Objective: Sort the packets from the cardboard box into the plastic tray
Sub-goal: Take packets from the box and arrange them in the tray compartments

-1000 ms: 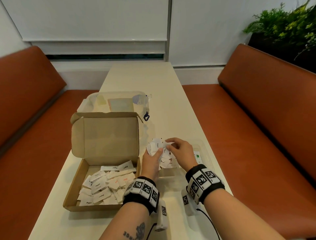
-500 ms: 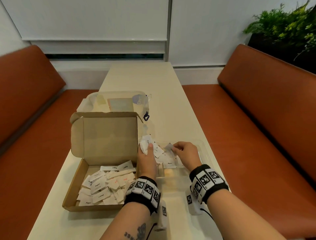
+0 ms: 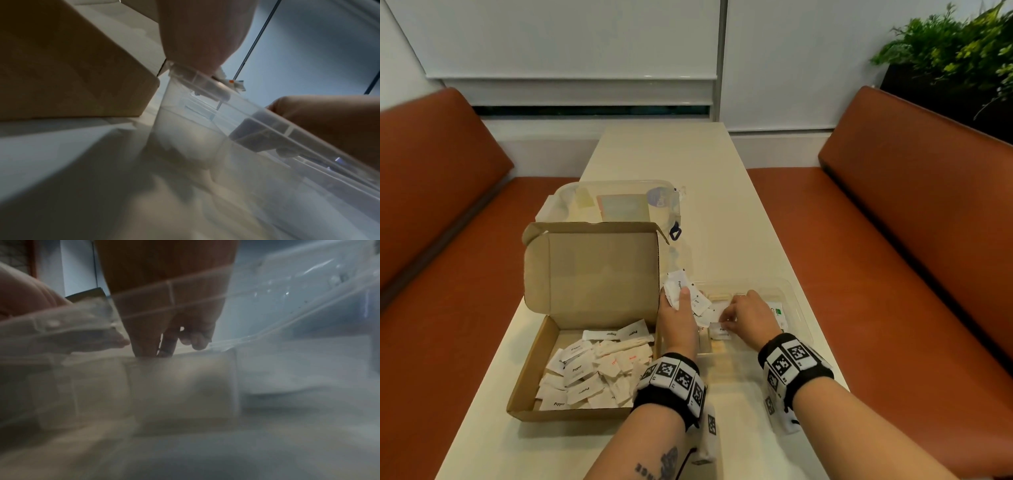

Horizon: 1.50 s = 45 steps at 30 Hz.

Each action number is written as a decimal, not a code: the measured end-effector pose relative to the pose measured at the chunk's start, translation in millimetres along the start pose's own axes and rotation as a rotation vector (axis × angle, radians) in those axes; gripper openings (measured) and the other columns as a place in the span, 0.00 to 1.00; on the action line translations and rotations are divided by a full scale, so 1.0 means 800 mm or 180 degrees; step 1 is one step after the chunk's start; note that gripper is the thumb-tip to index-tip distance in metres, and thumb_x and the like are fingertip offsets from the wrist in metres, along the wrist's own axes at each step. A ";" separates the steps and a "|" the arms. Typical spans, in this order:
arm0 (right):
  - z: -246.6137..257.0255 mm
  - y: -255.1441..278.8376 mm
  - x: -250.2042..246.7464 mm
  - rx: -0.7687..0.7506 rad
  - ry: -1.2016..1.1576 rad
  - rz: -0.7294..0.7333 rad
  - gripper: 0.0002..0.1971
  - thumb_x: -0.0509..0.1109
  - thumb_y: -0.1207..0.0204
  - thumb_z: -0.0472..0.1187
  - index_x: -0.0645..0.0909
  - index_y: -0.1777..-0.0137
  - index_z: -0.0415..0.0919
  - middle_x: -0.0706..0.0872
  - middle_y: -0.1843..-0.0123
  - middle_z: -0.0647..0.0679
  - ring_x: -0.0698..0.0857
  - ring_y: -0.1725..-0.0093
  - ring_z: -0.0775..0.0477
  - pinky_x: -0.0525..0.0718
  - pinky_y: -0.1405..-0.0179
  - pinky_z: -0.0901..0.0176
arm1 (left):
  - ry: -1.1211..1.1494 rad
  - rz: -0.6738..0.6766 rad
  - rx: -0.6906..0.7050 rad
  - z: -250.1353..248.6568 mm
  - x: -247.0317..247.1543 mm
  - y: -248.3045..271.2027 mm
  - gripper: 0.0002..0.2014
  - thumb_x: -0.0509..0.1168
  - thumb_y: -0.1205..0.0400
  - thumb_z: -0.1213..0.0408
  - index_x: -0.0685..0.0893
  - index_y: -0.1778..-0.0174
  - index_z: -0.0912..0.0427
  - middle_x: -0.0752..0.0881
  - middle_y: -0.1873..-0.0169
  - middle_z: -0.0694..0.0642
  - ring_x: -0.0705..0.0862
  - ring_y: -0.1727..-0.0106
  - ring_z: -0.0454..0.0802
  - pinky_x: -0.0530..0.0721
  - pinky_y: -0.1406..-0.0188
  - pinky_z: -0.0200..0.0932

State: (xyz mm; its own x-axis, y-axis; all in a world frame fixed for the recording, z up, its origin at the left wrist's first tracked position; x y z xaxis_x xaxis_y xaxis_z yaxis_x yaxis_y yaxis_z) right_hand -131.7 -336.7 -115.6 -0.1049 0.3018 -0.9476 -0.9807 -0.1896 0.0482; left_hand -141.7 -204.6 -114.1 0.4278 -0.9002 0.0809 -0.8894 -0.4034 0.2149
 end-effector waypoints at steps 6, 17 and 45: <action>0.001 0.004 0.003 -0.0008 -0.0139 -0.0164 0.11 0.72 0.25 0.44 0.84 0.43 0.49 0.82 0.47 0.51 0.75 0.43 0.48 0.70 0.50 0.62 | 0.0001 -0.0008 0.0043 0.000 0.000 0.000 0.14 0.61 0.14 0.59 0.78 0.34 0.57 0.86 0.44 0.60 0.85 0.44 0.60 0.83 0.40 0.60; 0.007 0.011 0.005 -0.0057 0.0156 0.0018 0.11 0.69 0.22 0.42 0.85 0.42 0.52 0.79 0.43 0.50 0.72 0.39 0.47 0.76 0.43 0.57 | -0.0046 0.0022 0.0052 0.000 0.000 0.001 0.10 0.62 0.15 0.59 0.78 0.39 0.54 0.87 0.47 0.60 0.87 0.48 0.58 0.86 0.45 0.57; 0.039 -0.016 -0.024 0.0460 -0.2531 -0.0885 0.03 0.75 0.29 0.42 0.85 0.59 0.44 0.84 0.65 0.57 0.80 0.65 0.63 0.74 0.65 0.72 | -0.0432 0.0467 0.0324 -0.008 -0.004 0.007 0.16 0.68 0.19 0.60 0.82 0.36 0.58 0.88 0.48 0.52 0.85 0.49 0.47 0.79 0.63 0.23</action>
State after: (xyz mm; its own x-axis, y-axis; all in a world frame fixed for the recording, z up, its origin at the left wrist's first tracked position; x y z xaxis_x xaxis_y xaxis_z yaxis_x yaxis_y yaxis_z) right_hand -122.5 -311.2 -88.0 0.1111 0.8960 -0.4300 -0.9937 0.0933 -0.0623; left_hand -147.1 -202.8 -107.2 0.2732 -0.9615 -0.0292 -0.9551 -0.2747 0.1107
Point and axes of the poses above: each hand's wrist, its own y-axis away from the middle knuckle, its own x-axis out of the palm, z = x × y, the point moved 1 cm from there along -y, towards the middle knuckle
